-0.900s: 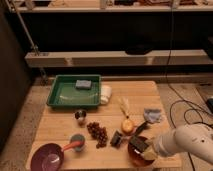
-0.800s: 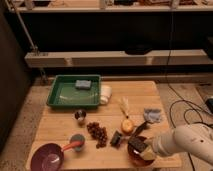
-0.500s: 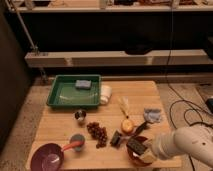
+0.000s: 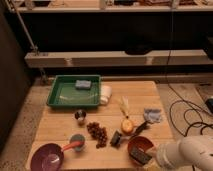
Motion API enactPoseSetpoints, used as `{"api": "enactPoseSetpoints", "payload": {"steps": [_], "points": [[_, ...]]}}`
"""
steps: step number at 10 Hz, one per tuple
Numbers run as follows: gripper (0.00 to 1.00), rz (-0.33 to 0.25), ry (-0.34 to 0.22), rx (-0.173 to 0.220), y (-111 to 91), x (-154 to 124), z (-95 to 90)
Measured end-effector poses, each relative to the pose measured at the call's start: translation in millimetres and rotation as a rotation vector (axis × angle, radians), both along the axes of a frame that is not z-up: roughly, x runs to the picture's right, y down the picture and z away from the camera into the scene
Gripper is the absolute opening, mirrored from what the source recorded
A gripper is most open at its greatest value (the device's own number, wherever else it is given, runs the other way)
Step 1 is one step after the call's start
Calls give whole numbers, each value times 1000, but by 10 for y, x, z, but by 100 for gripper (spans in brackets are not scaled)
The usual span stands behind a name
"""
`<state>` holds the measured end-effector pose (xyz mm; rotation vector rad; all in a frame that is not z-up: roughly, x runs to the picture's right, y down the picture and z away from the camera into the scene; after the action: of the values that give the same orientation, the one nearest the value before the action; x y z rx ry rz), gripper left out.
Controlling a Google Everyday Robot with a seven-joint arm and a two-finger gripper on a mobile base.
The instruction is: Wipe red bowl with eraser
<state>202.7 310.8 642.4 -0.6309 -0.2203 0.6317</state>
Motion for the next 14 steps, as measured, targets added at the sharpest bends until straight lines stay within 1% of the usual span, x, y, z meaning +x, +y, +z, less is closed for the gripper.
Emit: {"api": "enactPoseSetpoints", "payload": {"steps": [2, 3, 5, 7, 9, 11, 12, 13, 14], "points": [[0, -2, 45, 5, 11, 182, 84], [0, -1, 54, 6, 4, 191, 102], [0, 18, 76, 10, -48, 263, 163], [0, 37, 96, 13, -188, 291, 342], [0, 51, 114, 6, -216, 279, 477], [0, 57, 110, 5, -254, 200, 536], [0, 60, 104, 14, -286, 147, 525], [0, 62, 95, 22, -320, 85, 498], [0, 56, 77, 43, -402, -13, 415]]}}
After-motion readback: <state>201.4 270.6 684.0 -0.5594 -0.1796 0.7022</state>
